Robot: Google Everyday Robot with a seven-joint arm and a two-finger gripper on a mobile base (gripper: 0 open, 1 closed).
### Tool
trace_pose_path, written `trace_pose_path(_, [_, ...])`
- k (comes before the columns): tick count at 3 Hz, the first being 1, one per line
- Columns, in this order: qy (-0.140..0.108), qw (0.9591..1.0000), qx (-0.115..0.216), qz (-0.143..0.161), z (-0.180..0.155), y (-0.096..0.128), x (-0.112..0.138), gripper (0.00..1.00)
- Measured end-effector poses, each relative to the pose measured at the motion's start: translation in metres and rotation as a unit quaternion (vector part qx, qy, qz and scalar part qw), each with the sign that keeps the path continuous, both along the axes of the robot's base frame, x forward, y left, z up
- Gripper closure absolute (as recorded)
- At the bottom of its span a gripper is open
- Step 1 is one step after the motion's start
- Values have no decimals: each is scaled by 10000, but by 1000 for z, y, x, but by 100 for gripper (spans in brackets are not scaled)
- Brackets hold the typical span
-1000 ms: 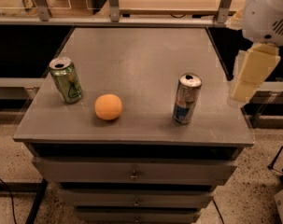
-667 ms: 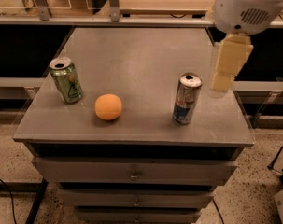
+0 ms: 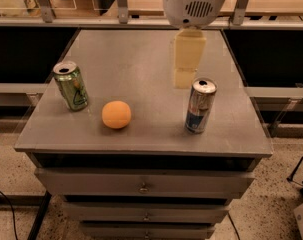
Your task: Pick green can
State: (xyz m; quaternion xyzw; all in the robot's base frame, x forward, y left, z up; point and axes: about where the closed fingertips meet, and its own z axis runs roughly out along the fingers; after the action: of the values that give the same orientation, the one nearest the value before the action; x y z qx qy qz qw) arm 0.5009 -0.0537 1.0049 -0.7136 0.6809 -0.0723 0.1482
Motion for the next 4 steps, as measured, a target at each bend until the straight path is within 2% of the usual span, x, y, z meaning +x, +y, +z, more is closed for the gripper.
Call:
trace_pose_path(2, [92, 9982, 46, 584, -9, 73, 3, 0])
trace_pose_path(3, [263, 9955, 13, 913, -30, 130, 14, 0])
trace_pose_path(4, [262, 9955, 14, 913, -30, 130, 14, 0])
